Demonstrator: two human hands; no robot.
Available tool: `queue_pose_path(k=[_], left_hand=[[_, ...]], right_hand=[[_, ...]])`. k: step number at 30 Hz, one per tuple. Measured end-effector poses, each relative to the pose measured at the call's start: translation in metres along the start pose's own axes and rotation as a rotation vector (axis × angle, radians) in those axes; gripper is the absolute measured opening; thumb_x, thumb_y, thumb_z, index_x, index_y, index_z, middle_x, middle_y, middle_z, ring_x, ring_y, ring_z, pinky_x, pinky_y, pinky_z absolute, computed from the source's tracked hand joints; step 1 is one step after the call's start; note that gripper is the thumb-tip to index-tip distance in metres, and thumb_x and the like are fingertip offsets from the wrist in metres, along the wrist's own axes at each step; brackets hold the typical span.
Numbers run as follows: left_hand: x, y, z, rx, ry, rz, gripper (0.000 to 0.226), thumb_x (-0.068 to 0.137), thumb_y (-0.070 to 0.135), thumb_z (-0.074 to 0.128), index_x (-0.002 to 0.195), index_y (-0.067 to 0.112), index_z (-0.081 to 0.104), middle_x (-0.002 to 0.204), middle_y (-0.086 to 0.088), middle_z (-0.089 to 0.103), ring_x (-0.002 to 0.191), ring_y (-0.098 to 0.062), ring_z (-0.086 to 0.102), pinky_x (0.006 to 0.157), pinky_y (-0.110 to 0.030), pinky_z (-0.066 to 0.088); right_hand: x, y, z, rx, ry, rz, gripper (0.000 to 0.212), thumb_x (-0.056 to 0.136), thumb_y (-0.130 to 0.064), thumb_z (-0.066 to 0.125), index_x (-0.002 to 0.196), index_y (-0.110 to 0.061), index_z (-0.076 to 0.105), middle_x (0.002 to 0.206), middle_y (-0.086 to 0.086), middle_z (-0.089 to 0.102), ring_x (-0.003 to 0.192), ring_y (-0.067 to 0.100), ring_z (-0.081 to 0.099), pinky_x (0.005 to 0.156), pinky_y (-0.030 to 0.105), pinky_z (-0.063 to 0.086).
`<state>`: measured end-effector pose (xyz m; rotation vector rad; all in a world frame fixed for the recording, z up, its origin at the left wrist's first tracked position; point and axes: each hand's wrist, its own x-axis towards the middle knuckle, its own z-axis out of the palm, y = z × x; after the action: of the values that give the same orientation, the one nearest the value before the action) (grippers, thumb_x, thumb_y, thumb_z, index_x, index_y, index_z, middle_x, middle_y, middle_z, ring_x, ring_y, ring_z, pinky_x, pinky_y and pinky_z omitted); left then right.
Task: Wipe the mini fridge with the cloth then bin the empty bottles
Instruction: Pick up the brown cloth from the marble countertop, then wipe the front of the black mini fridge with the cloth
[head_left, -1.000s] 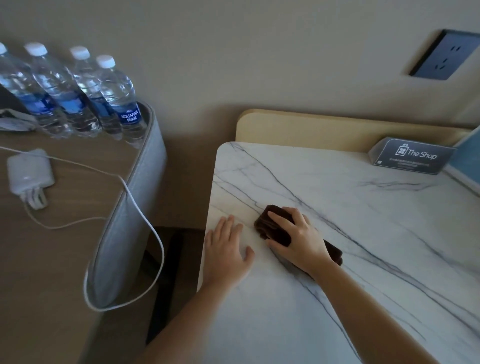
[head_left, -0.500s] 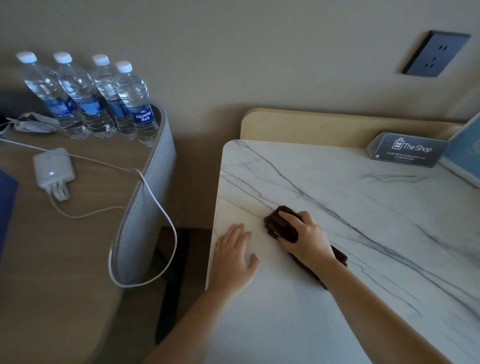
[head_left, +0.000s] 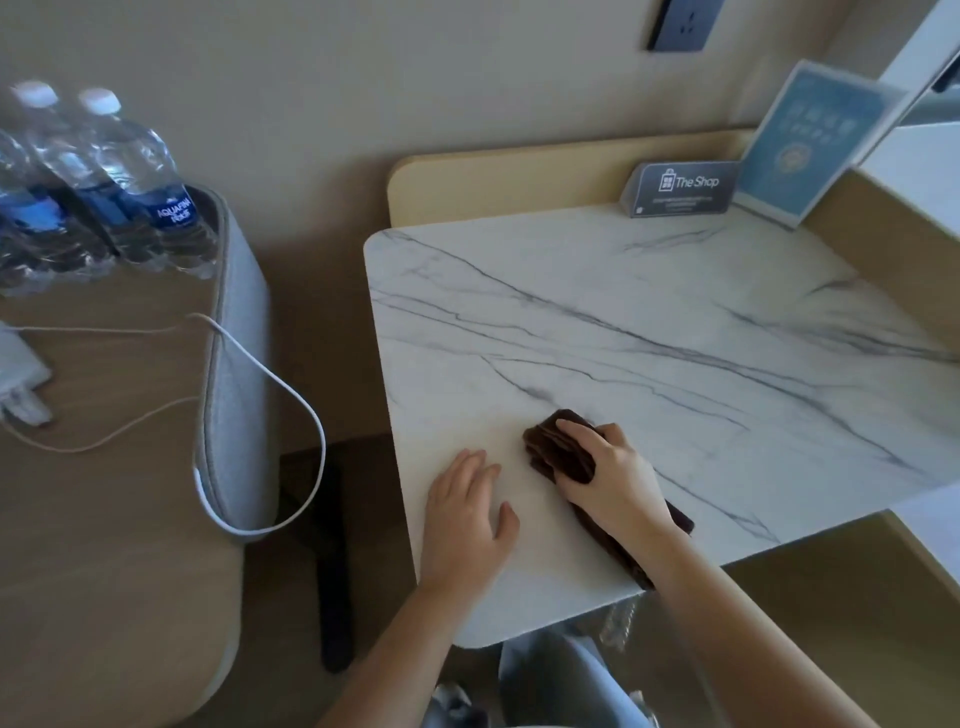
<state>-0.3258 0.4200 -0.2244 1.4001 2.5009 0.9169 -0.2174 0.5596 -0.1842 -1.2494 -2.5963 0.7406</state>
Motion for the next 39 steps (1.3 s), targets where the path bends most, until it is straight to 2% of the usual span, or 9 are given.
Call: queue_pose_path(k=[6, 8, 11, 15, 18, 22, 27, 32, 39], left_hand=[[-0.029, 0.011, 0.005, 0.024, -0.011, 0.048, 0.038, 0.078, 0.023, 0.053, 0.111, 0.005, 0.064, 0.121, -0.013, 0.060, 0.118, -0.030, 0.052, 0.099, -0.040, 0.033], [-0.037, 0.016, 0.007, 0.025, -0.024, 0.065, 0.039, 0.079, 0.024, 0.050, 0.109, 0.003, 0.064, 0.119, -0.016, 0.061, 0.116, -0.033, 0.054, 0.098, -0.041, 0.034], [-0.048, 0.028, 0.011, -0.007, -0.043, 0.108, 0.045, 0.080, 0.028, 0.040, 0.107, 0.000, 0.064, 0.116, -0.018, 0.061, 0.114, -0.036, 0.055, 0.096, -0.045, 0.038], [-0.064, 0.052, 0.019, -0.006, -0.030, 0.233, 0.040, 0.079, 0.023, 0.042, 0.100, -0.001, 0.065, 0.111, -0.019, 0.062, 0.110, -0.038, 0.057, 0.092, -0.049, 0.042], [-0.078, 0.075, 0.027, -0.031, -0.028, 0.312, 0.036, 0.080, 0.022, 0.043, 0.101, 0.001, 0.064, 0.113, -0.017, 0.061, 0.113, -0.035, 0.055, 0.094, -0.046, 0.043], [-0.101, 0.113, 0.041, -0.055, -0.031, 0.380, 0.035, 0.081, 0.020, 0.043, 0.104, 0.004, 0.064, 0.112, -0.013, 0.061, 0.114, -0.031, 0.053, 0.095, -0.041, 0.043], [-0.157, 0.165, 0.065, -0.059, -0.112, 0.321, 0.040, 0.080, 0.025, 0.041, 0.107, 0.006, 0.064, 0.116, -0.011, 0.061, 0.114, -0.030, 0.055, 0.089, -0.044, 0.049], [-0.207, 0.208, 0.087, -0.041, -0.186, 0.291, 0.044, 0.080, 0.028, 0.039, 0.110, 0.007, 0.064, 0.119, -0.012, 0.060, 0.116, -0.031, 0.053, 0.089, -0.047, 0.048], [-0.229, 0.239, 0.102, -0.006, -0.232, 0.301, 0.046, 0.079, 0.029, 0.037, 0.110, 0.006, 0.064, 0.119, -0.011, 0.060, 0.117, -0.031, 0.053, 0.090, -0.046, 0.045]], right_hand=[[-0.064, 0.013, -0.001, 0.053, 0.043, 0.070, 0.056, 0.077, -0.029, 0.065, 0.129, -0.035, 0.048, 0.109, 0.000, 0.051, 0.091, 0.022, 0.057, 0.076, 0.025, 0.044], [-0.081, 0.021, -0.003, 0.121, 0.082, 0.105, 0.056, 0.075, -0.026, 0.068, 0.128, -0.033, 0.051, 0.108, 0.000, 0.053, 0.093, 0.021, 0.058, 0.081, 0.026, 0.045], [-0.105, 0.034, -0.006, 0.224, 0.142, 0.155, 0.056, 0.072, -0.021, 0.071, 0.125, -0.030, 0.055, 0.105, -0.001, 0.056, 0.094, 0.016, 0.058, 0.081, 0.018, 0.040], [-0.141, 0.057, -0.019, 0.325, 0.203, 0.229, 0.055, 0.071, -0.018, 0.072, 0.123, -0.030, 0.056, 0.103, -0.005, 0.057, 0.092, 0.008, 0.055, 0.075, 0.002, 0.034], [-0.172, 0.082, -0.032, 0.381, 0.273, 0.288, 0.054, 0.071, -0.015, 0.073, 0.121, -0.028, 0.058, 0.103, -0.007, 0.058, 0.094, 0.006, 0.055, 0.076, -0.001, 0.034], [-0.222, 0.118, -0.046, 0.423, 0.347, 0.339, 0.052, 0.071, -0.012, 0.073, 0.118, -0.029, 0.060, 0.098, -0.009, 0.061, 0.094, 0.008, 0.057, 0.078, 0.006, 0.035], [-0.297, 0.168, -0.070, 0.424, 0.370, 0.376, 0.051, 0.072, -0.012, 0.072, 0.117, -0.032, 0.059, 0.099, -0.011, 0.061, 0.094, 0.007, 0.056, 0.076, 0.004, 0.035], [-0.360, 0.212, -0.095, 0.460, 0.415, 0.413, 0.051, 0.072, -0.015, 0.072, 0.114, -0.040, 0.058, 0.099, -0.012, 0.062, 0.095, 0.004, 0.057, 0.080, 0.012, 0.039], [-0.385, 0.247, -0.108, 0.559, 0.464, 0.426, 0.051, 0.073, -0.014, 0.071, 0.110, -0.046, 0.059, 0.101, -0.014, 0.065, 0.098, 0.005, 0.060, 0.087, 0.026, 0.046]])
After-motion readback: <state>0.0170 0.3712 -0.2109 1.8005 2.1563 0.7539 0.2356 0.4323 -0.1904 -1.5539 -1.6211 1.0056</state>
